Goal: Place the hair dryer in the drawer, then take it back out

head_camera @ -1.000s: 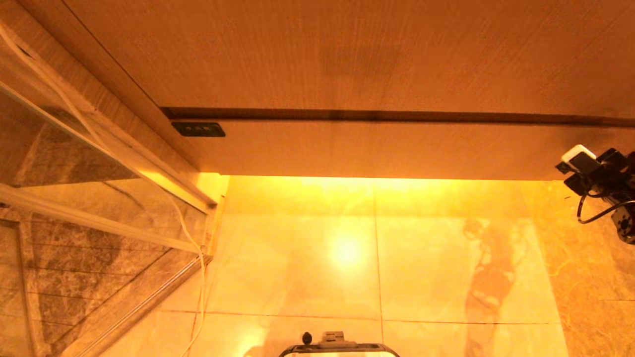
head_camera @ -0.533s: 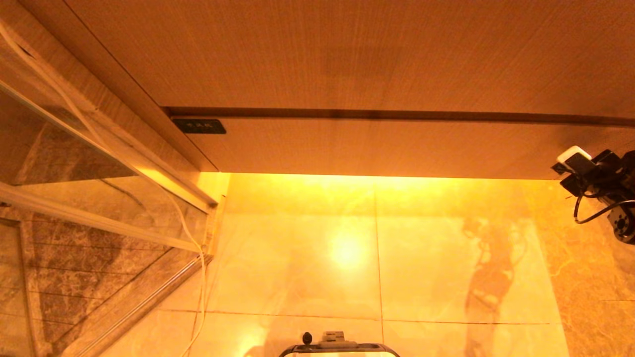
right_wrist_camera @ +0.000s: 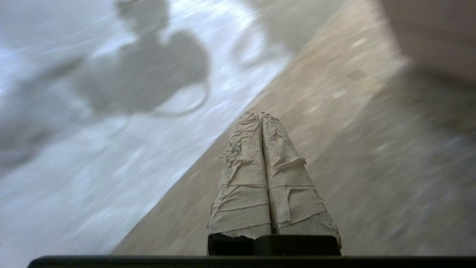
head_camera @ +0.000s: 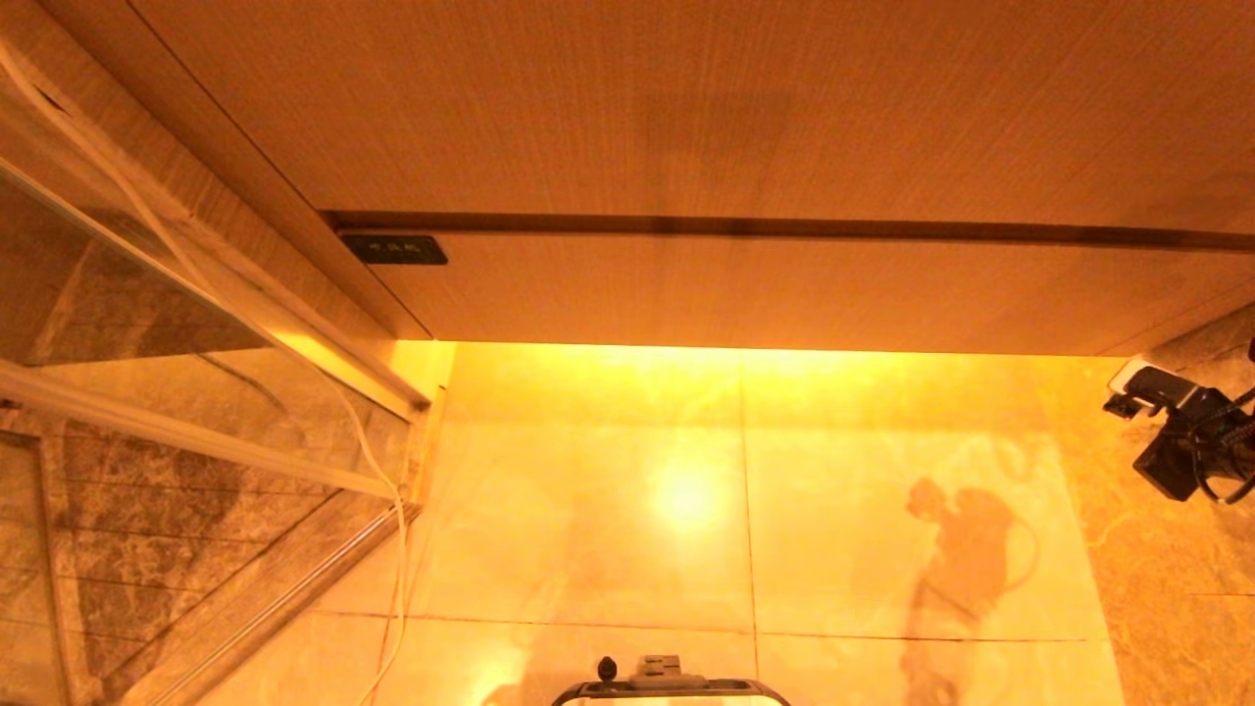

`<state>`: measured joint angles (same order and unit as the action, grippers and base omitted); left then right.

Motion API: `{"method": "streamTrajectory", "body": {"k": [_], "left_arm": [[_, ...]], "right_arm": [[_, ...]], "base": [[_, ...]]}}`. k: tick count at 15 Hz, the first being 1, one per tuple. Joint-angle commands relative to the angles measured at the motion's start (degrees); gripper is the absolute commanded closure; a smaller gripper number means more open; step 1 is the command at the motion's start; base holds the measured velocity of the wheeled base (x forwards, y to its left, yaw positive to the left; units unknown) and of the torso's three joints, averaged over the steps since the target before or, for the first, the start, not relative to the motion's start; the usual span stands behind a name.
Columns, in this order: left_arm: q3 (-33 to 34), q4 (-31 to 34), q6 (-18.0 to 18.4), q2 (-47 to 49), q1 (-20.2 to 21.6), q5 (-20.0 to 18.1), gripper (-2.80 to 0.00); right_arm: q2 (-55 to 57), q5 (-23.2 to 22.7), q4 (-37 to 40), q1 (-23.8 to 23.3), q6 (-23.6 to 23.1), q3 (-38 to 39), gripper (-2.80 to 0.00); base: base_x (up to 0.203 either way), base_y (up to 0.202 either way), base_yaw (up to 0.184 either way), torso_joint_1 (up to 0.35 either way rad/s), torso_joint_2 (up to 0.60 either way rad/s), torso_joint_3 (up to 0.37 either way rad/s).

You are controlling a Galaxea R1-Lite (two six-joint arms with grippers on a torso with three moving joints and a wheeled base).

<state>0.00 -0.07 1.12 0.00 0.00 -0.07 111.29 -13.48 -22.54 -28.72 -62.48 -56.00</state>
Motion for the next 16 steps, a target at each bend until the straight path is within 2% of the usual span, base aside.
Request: {"method": "streamTrajectory", "body": {"k": [1, 3, 5, 6, 9, 13, 16], "left_arm": [[0.09, -0.01, 0.02, 0.00, 0.00, -0.01, 0.00], [0.09, -0.01, 0.02, 0.00, 0.00, -0.01, 0.00], [0.09, -0.01, 0.02, 0.00, 0.00, -0.01, 0.00], [0.09, -0.01, 0.02, 0.00, 0.00, -0.01, 0.00], [0.09, -0.01, 0.02, 0.00, 0.00, -0.01, 0.00], [0.09, -0.01, 0.02, 0.00, 0.00, -0.01, 0.00], [0.09, -0.01, 0.02, 0.00, 0.00, -0.01, 0.00]], "right_arm": [[-8.79, 0.18, 3.34, 0.00, -0.43, 3.67, 0.00], [-16.12, 0.51, 8.30, 0.02, 0.95, 6.13, 0.00], [-23.45, 1.61, 11.30, 0.03, 6.05, 9.48, 0.00], [-27.01, 3.22, 12.31, 0.05, 9.02, 11.74, 0.00], [-40.29, 10.60, 12.81, 1.75, 13.41, 19.88, 0.00], [-58.26, 13.27, 13.63, 12.02, 25.53, 32.60, 0.00], [-77.93, 12.57, 22.18, 15.74, 31.32, 36.66, 0.00]], "base": [[0.000, 0.000, 0.000, 0.000, 0.00, 0.000], [0.000, 0.000, 0.000, 0.000, 0.00, 0.000], [0.000, 0.000, 0.000, 0.000, 0.00, 0.000], [0.000, 0.000, 0.000, 0.000, 0.00, 0.000], [0.000, 0.000, 0.000, 0.000, 0.00, 0.000], [0.000, 0.000, 0.000, 0.000, 0.00, 0.000], [0.000, 0.000, 0.000, 0.000, 0.00, 0.000]]}}
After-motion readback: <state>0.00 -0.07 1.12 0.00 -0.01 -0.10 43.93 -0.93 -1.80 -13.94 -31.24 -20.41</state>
